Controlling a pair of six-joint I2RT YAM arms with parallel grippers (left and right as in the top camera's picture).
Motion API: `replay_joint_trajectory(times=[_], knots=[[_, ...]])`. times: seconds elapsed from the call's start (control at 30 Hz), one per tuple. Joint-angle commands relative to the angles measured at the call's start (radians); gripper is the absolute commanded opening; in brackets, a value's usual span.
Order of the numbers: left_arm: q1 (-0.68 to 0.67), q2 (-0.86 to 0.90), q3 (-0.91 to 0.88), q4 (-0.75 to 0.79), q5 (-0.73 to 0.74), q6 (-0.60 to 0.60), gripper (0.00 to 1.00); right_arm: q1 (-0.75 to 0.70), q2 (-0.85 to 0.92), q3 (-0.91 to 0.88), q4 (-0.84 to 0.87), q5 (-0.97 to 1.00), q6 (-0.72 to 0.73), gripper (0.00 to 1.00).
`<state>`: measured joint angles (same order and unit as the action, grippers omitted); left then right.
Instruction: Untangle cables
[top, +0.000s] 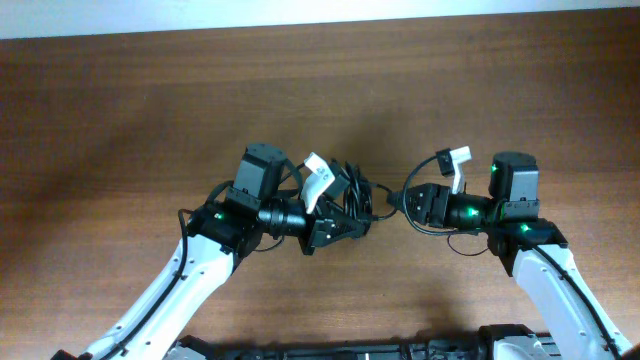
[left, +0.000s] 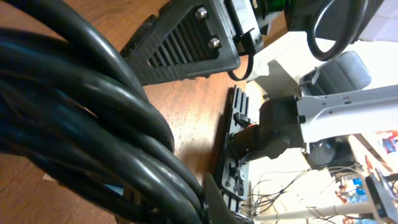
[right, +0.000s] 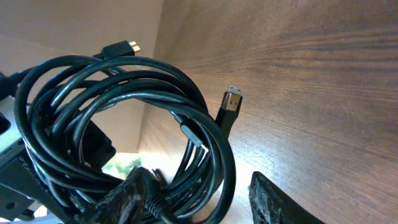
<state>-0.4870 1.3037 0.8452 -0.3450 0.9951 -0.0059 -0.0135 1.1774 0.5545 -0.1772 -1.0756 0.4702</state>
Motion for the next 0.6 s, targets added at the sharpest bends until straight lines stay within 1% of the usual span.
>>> replay_joint_trajectory(times=[0.0,0.07,0.1,0.17,0.2,0.27,0.4,0.5,0.57], knots=[[-0.002,0.0,0.022,0.007,0.041,0.068,0.0,-0.006,-0.004,0.0,0.009,-0.006,-0.048,0.44],[-0.002,0.0,0.022,0.007,0.047,0.068,0.0,-0.006,-0.004,0.0,0.009,0.025,-0.047,0.38],[-0.002,0.0,0.022,0.01,0.065,0.068,0.0,-0.006,-0.004,0.0,0.008,0.029,-0.047,0.33],[-0.002,0.0,0.022,0.011,0.075,0.068,0.0,-0.006,-0.004,0.0,0.008,0.021,-0.043,0.12],[-0.002,0.0,0.022,0.013,0.074,0.068,0.0,-0.006,-0.004,0.0,0.008,-0.005,-0.043,0.04],[-0.002,0.0,0.022,0.023,0.074,0.068,0.0,-0.005,-0.004,0.0,0.009,-0.074,-0.043,0.04],[-0.003,0.0,0.022,0.039,0.074,0.067,0.0,-0.005,-0.004,0.0,0.009,-0.103,-0.043,0.04],[-0.008,0.0,0.022,0.064,0.074,0.051,0.0,0.008,-0.004,0.0,0.044,-0.102,0.033,0.04],[-0.034,0.0,0.022,0.114,0.064,0.018,0.0,0.054,-0.004,0.0,0.143,-0.087,0.119,0.04]])
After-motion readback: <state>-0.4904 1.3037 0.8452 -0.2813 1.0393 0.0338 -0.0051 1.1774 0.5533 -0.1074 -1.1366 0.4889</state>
